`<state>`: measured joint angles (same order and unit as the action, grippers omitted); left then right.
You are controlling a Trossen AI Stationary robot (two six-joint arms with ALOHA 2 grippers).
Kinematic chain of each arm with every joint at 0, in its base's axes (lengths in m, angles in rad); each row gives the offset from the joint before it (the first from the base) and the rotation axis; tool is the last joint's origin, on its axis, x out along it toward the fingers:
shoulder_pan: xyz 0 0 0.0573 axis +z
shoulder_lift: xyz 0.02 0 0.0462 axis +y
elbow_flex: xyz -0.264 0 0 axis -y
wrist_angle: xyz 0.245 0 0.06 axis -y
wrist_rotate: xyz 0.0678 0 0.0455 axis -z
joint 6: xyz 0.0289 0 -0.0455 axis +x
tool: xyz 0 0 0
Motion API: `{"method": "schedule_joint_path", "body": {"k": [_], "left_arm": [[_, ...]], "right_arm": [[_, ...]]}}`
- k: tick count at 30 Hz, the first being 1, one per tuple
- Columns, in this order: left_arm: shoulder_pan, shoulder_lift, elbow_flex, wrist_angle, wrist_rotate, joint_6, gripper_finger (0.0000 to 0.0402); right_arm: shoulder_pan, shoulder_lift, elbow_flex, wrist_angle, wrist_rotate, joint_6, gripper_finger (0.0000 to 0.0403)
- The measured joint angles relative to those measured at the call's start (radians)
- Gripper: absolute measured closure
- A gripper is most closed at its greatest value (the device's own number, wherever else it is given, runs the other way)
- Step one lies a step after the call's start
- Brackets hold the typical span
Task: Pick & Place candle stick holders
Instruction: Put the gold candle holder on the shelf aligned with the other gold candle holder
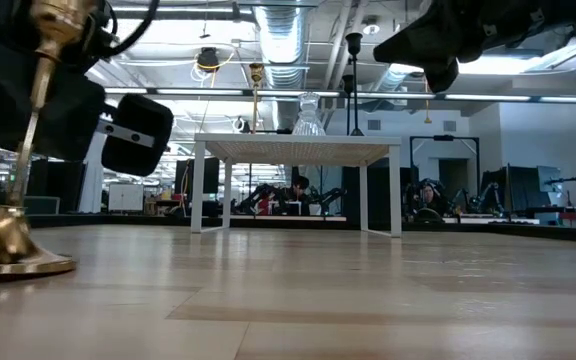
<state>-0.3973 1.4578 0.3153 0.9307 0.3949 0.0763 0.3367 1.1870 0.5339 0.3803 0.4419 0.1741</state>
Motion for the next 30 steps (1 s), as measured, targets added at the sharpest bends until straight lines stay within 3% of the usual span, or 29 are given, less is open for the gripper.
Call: {"method": "schedule_joint_path", "body": {"k": [7, 14, 22, 30], "left_arm": [[0.000, -0.063, -0.002, -0.027, -0.072, -0.074, 0.0387], [0.001, -0.249, -0.001, -0.180, -0.284, -0.260, 0.0385], [0.056, -0.463, 0.061, -0.440, -0.405, -0.224, 0.0382], [0.196, -0.489, 0.248, -0.668, -0.428, -0.075, 0.0382]], "right_arm": [[0.000, 0.000, 0.000, -0.034, 0.000, 0.000, 0.0403], [0.000, 0.000, 0.000, -0.064, 0.001, 0.000, 0.0403], [-0.001, 0.000, 0.000, -0.085, 0.002, 0.000, 0.0403], [-0.001, 0.000, 0.000, -0.101, 0.002, 0.000, 0.0403]]}}
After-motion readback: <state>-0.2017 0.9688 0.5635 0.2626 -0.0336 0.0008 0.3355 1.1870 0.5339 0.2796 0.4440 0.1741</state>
